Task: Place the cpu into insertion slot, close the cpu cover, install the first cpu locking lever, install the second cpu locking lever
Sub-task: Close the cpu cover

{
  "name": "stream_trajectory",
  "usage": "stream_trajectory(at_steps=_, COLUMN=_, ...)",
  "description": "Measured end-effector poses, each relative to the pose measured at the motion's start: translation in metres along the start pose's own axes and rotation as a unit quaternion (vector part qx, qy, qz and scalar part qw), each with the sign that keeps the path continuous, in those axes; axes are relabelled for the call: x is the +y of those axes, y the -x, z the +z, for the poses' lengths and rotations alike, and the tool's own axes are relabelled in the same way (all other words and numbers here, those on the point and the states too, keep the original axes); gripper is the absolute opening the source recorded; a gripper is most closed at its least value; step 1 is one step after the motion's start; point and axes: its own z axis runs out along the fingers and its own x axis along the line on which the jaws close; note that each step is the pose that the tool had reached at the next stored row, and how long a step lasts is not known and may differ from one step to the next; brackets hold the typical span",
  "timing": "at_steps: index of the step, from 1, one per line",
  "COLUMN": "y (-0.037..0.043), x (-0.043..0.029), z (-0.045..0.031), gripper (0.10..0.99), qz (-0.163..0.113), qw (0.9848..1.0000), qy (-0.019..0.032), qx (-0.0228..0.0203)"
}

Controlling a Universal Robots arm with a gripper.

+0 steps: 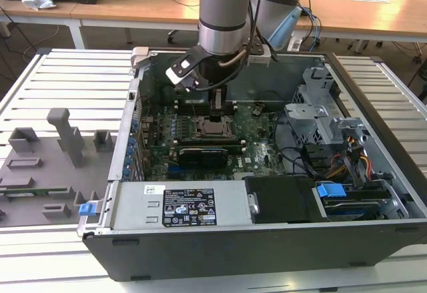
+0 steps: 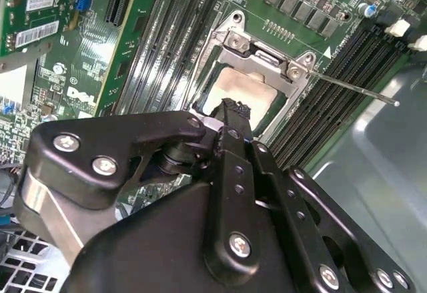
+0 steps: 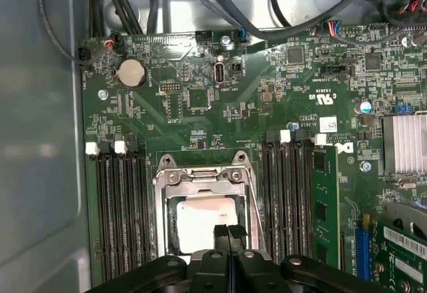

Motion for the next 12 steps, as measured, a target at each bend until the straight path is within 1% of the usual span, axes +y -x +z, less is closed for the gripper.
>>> stream_trajectory(at_steps=1, y=0.0, x=0.0, z=0.0, gripper=0.106, qz=-0.006, qw=1.0, qy=-0.0001, qx=0.0001)
stream_trajectory(at_steps=2, y=0.0, x=0.0, z=0.0, gripper=0.106, qz=-0.019, qw=0.9998, qy=-0.0003, qx=0.0003)
stream_trajectory(at_steps=3, y=0.0, x=0.0, z=0.0001, gripper=0.106, qz=-0.038, qw=0.9993, qy=-0.0005, qx=0.0006)
stream_trajectory(at_steps=4, y=0.0, x=0.0, z=0.0, gripper=0.106, qz=-0.046, qw=0.9989, qy=-0.0007, qx=0.0008)
stream_trajectory(at_steps=5, y=0.0, x=0.0, z=0.0, gripper=0.106, qz=-0.056, qw=0.9984, qy=-0.0009, qx=0.0009)
stream_trajectory(at_steps=6, y=0.0, x=0.0, z=0.0, gripper=0.106, qz=-0.071, qw=0.9975, qy=-0.001, qx=0.0011)
stream_trajectory(at_steps=8, y=0.0, x=0.0, z=0.0, gripper=0.106, qz=-0.088, qw=0.9961, qy=-0.0013, qx=0.0012)
stream_trajectory(at_steps=10, y=0.0, x=0.0, z=0.0, gripper=0.106, qz=-0.11, qw=0.9939, qy=-0.0016, qx=0.0015)
stream_trajectory(at_steps=11, y=0.0, x=0.0, z=0.0001, gripper=0.106, qz=-0.13, qw=0.9915, qy=-0.0019, qx=0.0019)
stream_trajectory(at_steps=12, y=0.0, x=0.0, z=0.0001, gripper=0.106, qz=-0.139, qw=0.9903, qy=-0.002, qx=0.002)
